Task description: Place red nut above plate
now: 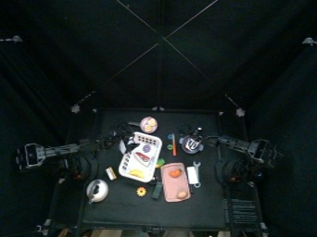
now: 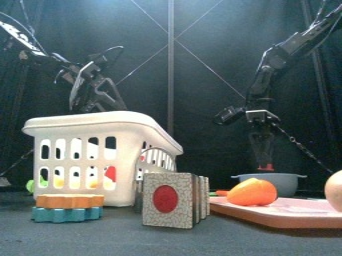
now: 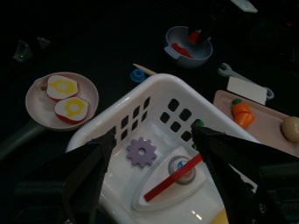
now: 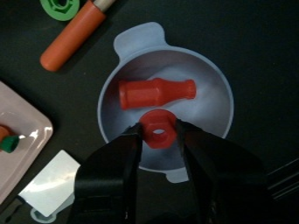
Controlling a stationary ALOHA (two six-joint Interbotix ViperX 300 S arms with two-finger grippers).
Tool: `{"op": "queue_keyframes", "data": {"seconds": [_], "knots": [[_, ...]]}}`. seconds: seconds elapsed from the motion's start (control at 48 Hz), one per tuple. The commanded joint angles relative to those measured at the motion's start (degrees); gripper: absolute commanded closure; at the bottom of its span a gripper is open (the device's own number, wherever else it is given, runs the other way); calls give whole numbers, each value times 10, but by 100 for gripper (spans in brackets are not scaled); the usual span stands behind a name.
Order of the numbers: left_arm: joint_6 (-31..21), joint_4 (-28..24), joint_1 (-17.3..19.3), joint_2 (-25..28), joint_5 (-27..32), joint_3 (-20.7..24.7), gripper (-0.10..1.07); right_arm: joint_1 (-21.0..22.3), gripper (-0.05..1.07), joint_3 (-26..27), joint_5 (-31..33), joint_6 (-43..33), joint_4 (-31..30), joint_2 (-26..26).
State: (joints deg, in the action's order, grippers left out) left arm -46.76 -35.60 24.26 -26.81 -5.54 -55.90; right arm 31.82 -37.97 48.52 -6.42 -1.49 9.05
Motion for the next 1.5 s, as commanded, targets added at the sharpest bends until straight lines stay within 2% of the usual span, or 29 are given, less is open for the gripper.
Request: {"op": "queue_keyframes", "data": {"seconds": [0.0,0.208,0.375,0.625,0.938,1.083,1.375,1.479], "knots": [[0,0,2,-13,-26,-1,-5,-18,40,18,0,0,13,25],[1,1,-1,-46,-98,-25,-5,-73,41,43,1,-2,58,43],[1,2,-3,-60,-132,-47,-5,-107,41,52,-51,-4,99,8],[2,8,-3,-61,-143,-46,-5,-118,40,80,-131,-4,102,-66],[4,8,-4,-61,-151,-47,-5,-129,39,114,-138,-4,94,-117],[4,7,-4,-62,-151,-47,-5,-131,34,121,-134,-5,89,-137],[4,7,-4,-62,-163,-49,-5,-132,15,121,-133,-5,81,-151],[4,8,-4,-62,-163,-49,-5,-132,12,123,-129,-4,79,-154]]}}
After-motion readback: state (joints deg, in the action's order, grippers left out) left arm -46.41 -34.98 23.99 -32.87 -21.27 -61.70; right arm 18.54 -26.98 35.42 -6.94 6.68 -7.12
